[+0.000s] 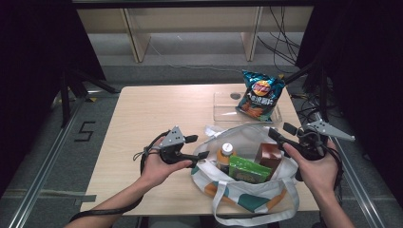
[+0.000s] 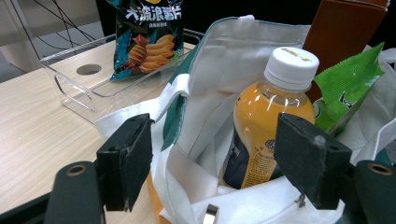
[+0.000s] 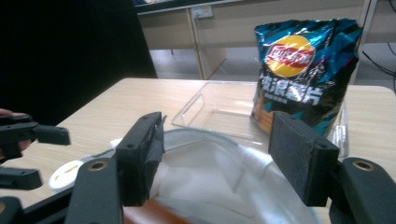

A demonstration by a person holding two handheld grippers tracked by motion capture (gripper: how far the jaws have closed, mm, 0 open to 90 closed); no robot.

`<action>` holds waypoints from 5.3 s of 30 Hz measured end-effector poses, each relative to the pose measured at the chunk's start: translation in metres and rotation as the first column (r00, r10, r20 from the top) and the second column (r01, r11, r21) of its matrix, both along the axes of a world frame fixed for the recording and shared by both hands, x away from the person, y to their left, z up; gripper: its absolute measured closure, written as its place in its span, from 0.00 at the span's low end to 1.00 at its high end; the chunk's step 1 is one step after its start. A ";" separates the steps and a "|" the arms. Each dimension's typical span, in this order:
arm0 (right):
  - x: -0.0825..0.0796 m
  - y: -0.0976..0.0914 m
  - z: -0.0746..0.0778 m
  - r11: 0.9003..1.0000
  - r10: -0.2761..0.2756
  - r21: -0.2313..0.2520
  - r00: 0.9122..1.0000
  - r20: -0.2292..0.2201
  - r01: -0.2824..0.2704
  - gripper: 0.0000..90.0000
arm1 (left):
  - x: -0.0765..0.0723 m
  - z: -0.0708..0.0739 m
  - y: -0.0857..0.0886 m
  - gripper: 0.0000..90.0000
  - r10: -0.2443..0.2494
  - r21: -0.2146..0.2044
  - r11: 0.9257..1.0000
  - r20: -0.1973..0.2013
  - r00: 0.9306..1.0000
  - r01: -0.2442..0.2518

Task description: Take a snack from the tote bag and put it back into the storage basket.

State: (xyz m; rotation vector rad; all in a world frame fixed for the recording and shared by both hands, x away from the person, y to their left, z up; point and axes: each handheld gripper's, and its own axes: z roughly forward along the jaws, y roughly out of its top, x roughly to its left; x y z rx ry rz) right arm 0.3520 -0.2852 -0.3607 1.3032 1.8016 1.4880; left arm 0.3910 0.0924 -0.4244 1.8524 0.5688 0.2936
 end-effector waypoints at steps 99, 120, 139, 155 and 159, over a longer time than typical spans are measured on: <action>-0.033 0.040 -0.042 0.989 -0.040 -0.142 0.998 -0.046 0.033 0.30 | 0.002 -0.001 0.002 0.30 -0.013 0.018 1.000 0.008 1.000 0.012; -0.033 0.034 -0.041 0.981 -0.031 -0.193 1.000 0.002 0.031 0.43 | 0.002 -0.001 0.002 0.30 -0.004 -0.001 1.000 0.001 1.000 0.004; -0.036 0.027 -0.020 0.989 -0.035 -0.145 0.998 0.044 0.041 0.43 | 0.002 0.000 0.003 0.30 -0.002 0.008 1.000 0.009 1.000 0.002; -0.032 0.021 -0.004 0.992 -0.024 -0.125 0.997 0.072 0.033 0.43 | 0.002 0.001 0.002 0.30 0.004 -0.001 1.000 0.005 1.000 -0.004; -0.031 0.020 -0.001 0.991 -0.020 -0.127 0.997 0.076 0.030 0.43 | 0.002 0.001 0.002 0.30 0.004 -0.003 1.000 0.005 1.000 -0.004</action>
